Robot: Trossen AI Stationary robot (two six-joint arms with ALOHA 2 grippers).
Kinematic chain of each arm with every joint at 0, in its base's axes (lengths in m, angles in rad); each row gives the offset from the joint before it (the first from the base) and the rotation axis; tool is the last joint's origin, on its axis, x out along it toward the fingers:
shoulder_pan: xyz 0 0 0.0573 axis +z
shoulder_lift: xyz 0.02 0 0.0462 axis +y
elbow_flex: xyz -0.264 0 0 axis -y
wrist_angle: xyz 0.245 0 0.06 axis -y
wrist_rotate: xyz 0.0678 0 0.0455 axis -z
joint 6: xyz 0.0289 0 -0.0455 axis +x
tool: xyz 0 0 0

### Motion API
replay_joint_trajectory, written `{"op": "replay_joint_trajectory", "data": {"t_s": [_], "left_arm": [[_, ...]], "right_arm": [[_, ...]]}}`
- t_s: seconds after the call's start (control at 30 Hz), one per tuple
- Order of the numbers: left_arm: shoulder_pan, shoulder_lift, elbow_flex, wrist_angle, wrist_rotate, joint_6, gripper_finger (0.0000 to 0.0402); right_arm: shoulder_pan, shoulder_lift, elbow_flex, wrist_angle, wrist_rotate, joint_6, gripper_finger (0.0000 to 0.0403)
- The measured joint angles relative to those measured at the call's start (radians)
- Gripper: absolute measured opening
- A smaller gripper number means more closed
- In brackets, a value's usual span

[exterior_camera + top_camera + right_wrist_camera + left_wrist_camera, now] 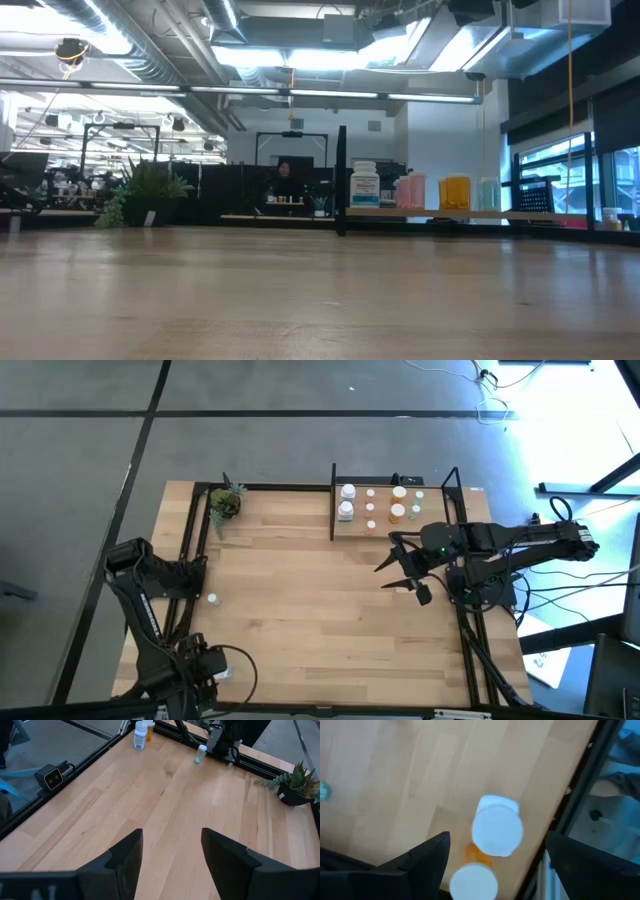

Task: Pick and place medicine bottles onto shelf by color
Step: Put the white pill bottle on the shelf aligned with the other white pill bottles

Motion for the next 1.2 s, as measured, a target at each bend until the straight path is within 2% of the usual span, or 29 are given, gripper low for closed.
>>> {"op": "replay_joint_trajectory", "data": {"t_s": [0.5, 0.77, 1.2], "left_arm": [[0.015, 0.0, -0.126, 0.148, -0.001, 0.016, 0.0323], [0.016, 0.0, -0.123, 0.22, -0.004, 0.007, 0.0323], [0.009, 0.0, -0.144, 0.206, -0.001, 0.013, 0.0323]], "right_arm": [[0.0, 0.0, 0.0, 0.0, 0.0, 0.0, 0.0205], [0.0, 0.0, 0.0, 0.0, 0.0, 0.0, 0.0205], [0.0, 0.0, 0.0, 0.0, 0.0, 0.0, 0.0205]]}}
